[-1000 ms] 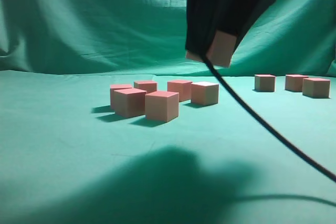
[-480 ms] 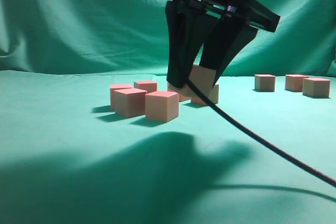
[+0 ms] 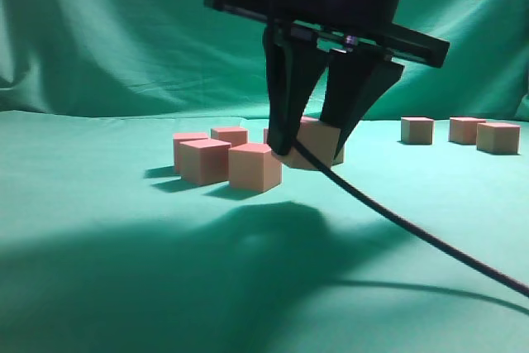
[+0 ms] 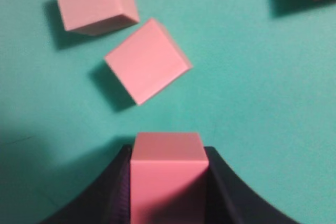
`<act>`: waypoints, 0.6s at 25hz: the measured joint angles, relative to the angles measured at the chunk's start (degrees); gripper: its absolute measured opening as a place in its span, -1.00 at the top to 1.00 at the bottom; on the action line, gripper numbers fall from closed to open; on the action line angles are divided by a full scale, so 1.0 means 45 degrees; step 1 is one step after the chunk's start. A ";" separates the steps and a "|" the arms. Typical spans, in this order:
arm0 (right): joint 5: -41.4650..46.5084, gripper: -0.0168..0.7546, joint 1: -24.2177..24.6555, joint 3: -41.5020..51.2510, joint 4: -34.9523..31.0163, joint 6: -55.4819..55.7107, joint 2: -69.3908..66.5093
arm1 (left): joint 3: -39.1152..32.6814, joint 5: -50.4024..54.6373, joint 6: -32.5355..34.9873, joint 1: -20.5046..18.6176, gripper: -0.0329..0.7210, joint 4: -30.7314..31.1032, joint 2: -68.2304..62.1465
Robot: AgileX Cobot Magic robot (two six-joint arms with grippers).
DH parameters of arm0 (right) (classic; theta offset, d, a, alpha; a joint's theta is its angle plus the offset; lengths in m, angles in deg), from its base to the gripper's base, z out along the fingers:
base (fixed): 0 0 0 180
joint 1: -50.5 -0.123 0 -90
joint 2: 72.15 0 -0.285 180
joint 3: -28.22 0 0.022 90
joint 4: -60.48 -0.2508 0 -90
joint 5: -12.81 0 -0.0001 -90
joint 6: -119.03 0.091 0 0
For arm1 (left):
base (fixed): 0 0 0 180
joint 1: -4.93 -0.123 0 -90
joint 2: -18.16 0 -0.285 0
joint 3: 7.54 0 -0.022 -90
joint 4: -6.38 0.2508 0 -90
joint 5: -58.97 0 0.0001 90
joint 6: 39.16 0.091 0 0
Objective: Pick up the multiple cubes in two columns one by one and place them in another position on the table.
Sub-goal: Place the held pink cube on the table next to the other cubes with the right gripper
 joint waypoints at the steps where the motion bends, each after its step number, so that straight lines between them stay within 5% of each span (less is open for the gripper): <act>1: 0.0024 0.28 0.0000 -0.0025 0.0165 0.0264 -0.0060 | 0.0000 0.0000 0.0000 0.0000 0.91 0.0000 0.0000; 15: 0.0184 0.28 0.0000 -0.0212 0.0550 0.0758 -0.0875 | 0.0000 0.0000 0.0000 0.0000 0.91 0.0000 0.0000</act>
